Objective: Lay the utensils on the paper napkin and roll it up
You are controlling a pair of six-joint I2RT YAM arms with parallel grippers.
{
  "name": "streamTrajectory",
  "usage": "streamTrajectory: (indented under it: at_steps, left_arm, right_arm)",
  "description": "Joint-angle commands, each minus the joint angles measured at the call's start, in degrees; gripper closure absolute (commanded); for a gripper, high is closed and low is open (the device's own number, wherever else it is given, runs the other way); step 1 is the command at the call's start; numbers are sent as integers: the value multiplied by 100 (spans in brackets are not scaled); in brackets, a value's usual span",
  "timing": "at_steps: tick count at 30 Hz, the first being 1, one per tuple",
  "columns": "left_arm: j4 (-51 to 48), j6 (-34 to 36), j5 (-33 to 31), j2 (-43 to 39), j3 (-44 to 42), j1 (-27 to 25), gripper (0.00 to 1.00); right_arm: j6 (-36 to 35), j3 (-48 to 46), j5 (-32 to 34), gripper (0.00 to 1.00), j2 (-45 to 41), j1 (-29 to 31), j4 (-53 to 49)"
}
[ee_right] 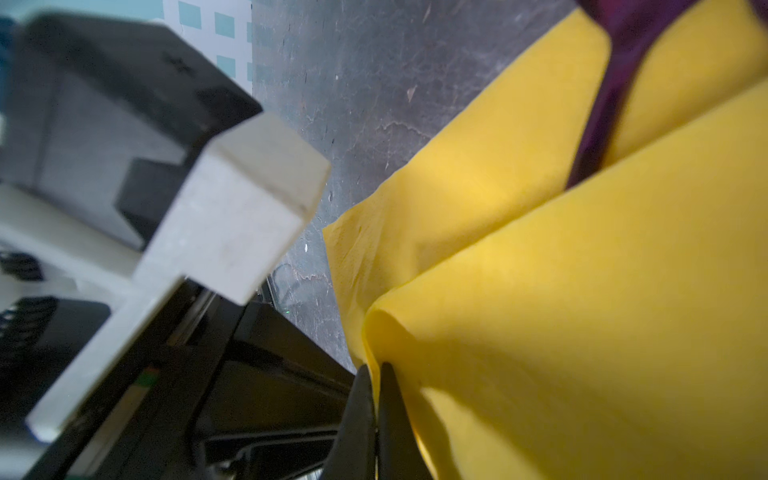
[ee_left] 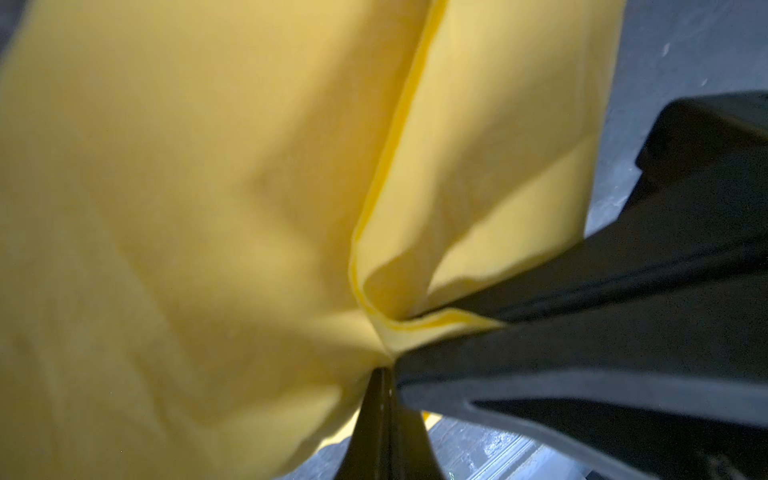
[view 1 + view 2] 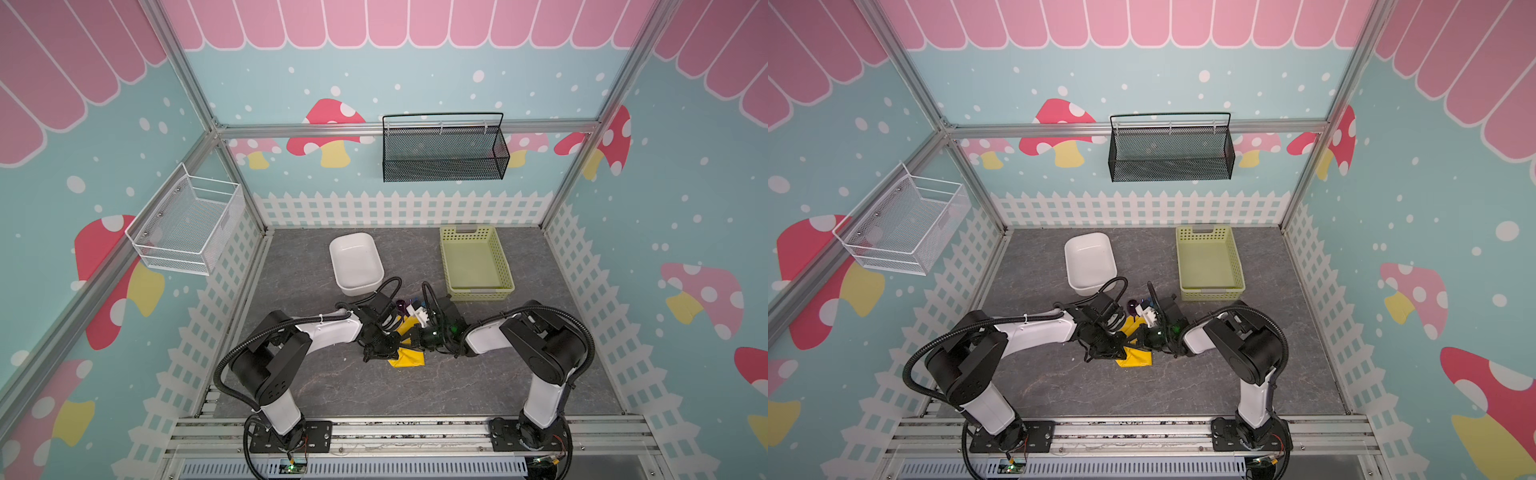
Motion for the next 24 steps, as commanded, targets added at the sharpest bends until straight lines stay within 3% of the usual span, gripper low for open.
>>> streamTrajectory:
  at_steps: [1, 9, 14, 17, 24]
  left_arm:
    - [39, 63, -71, 105, -95, -20, 100]
    - [-11, 19, -267, -241, -94, 80, 100]
    - [-98, -25, -481, -646, -90, 374, 100]
    - [-99, -34, -516, -760, -66, 562, 100]
    - [42, -98, -287, -378, 246, 636, 100]
  right_arm:
    - [124, 98, -166, 95, 156, 37, 169]
    - [133, 125, -164, 73, 201, 38, 56]
    - [97, 147, -155, 67, 185, 38, -46]
    - [89, 157, -148, 68, 192, 37, -93]
    - [78, 189, -129, 85, 245, 37, -232]
